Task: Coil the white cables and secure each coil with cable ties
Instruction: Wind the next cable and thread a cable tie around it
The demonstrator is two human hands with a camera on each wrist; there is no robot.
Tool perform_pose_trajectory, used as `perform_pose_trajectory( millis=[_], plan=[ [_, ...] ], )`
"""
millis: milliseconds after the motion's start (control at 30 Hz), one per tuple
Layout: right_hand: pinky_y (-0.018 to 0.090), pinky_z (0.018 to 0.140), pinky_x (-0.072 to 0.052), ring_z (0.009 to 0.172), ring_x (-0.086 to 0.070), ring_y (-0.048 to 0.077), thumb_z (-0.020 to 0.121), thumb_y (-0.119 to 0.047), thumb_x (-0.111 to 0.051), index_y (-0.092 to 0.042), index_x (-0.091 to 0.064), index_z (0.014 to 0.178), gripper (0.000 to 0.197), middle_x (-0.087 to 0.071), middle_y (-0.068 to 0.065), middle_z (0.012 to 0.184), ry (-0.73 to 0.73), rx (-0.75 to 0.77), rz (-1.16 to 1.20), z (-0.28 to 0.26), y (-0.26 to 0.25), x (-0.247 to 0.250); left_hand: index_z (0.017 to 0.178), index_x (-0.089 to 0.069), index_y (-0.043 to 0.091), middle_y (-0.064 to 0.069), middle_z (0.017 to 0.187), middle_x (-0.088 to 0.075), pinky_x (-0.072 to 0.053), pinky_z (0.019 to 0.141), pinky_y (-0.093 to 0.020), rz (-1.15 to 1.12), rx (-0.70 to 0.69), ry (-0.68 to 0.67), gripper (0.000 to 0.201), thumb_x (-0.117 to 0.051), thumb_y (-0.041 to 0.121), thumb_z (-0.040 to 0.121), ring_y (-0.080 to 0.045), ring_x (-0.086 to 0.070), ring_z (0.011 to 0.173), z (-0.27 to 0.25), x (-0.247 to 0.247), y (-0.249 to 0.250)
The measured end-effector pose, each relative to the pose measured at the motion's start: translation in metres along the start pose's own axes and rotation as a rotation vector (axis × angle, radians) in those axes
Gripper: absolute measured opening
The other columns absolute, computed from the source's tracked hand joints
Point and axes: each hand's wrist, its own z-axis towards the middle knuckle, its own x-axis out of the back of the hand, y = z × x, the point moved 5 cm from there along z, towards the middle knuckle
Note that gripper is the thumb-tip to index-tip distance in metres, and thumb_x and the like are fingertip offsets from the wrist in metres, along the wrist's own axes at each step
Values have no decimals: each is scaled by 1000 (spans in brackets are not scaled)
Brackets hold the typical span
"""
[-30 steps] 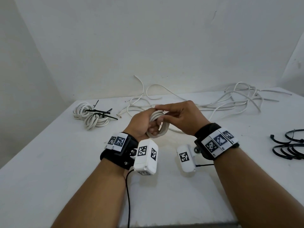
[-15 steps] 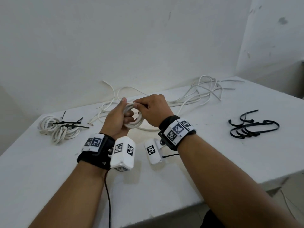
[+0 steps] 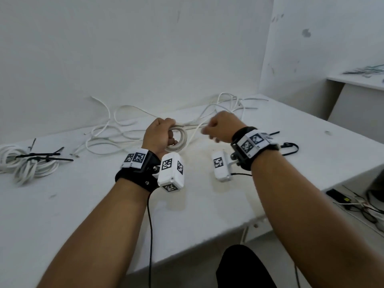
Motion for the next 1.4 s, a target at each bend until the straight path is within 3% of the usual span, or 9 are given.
perform_pose_trajectory(
  millis=[100,333,433,533,667,833,1100,1267,1400],
  plan=[
    [33,77,-51,91,-61,28,77,-43,-78,-5,-61,87,43,-67,11,98,18,-282,-294,-6,67,29,69,-34,15,9,39,-28,-24,36,-15,-20,30,-23,31,-51,13,94,-8,-20,32,-6,-16,-10],
    [25,49,-39,60,-57,19,70,-36,-83,-11,-56,71,37,-61,5,68,-28,-469,-333,-22,116,32,100,-45,15,8,45,-25,-23,39,-19,-96,121,-68,9,-52,19,94,-9,-20,39,-23,-29,-20],
    [25,50,-43,59,-58,22,73,-30,-79,-9,-57,68,31,-62,7,66,-11,-460,-386,-22,115,27,86,-45,12,8,46,-25,-23,39,-18,-111,114,-67,11,-51,17,94,-9,-19,40,-29,-25,-13],
    [32,65,-51,77,-61,29,77,-23,-78,-8,-58,72,25,-68,12,84,-24,-455,-386,-19,113,27,66,-40,18,7,47,-25,-28,40,-18,-120,116,-31,30,-53,16,94,-10,-19,41,-32,-17,-8],
    [35,82,-49,104,-60,33,93,-21,-58,-4,-67,105,22,-66,16,112,80,-319,-346,-9,91,38,65,-36,20,6,49,-26,-31,47,-23,-71,87,17,34,-55,19,93,-13,-21,45,-32,6,-1],
    [30,71,-39,86,-55,28,97,-21,-46,-6,-60,102,22,-66,15,100,257,-75,-109,-1,20,38,60,-33,21,6,51,-26,-26,42,-22,-85,56,-16,42,-54,13,95,-12,-17,44,-31,47,5],
    [17,59,-38,75,-59,14,90,-22,-57,-18,-63,95,9,-70,0,81,134,291,161,23,-89,-48,58,-29,23,6,51,-21,-22,40,-21,-129,25,12,46,-49,10,97,-10,-14,43,-43,118,7],
    [7,54,-36,58,-56,-6,97,-17,-52,-18,-64,99,12,-72,-8,76,81,377,256,31,-111,-89,59,-30,23,6,52,-20,-24,40,-20,-161,55,62,43,-50,12,96,-10,-13,44,-45,143,-9],
    [8,60,-44,60,-59,-4,95,-14,-55,-19,-66,99,12,-73,-10,76,74,358,312,34,-108,-91,61,-28,22,5,55,-18,-26,42,-20,-151,62,25,42,-50,11,96,-13,-9,50,-46,141,-8]
  ],
)
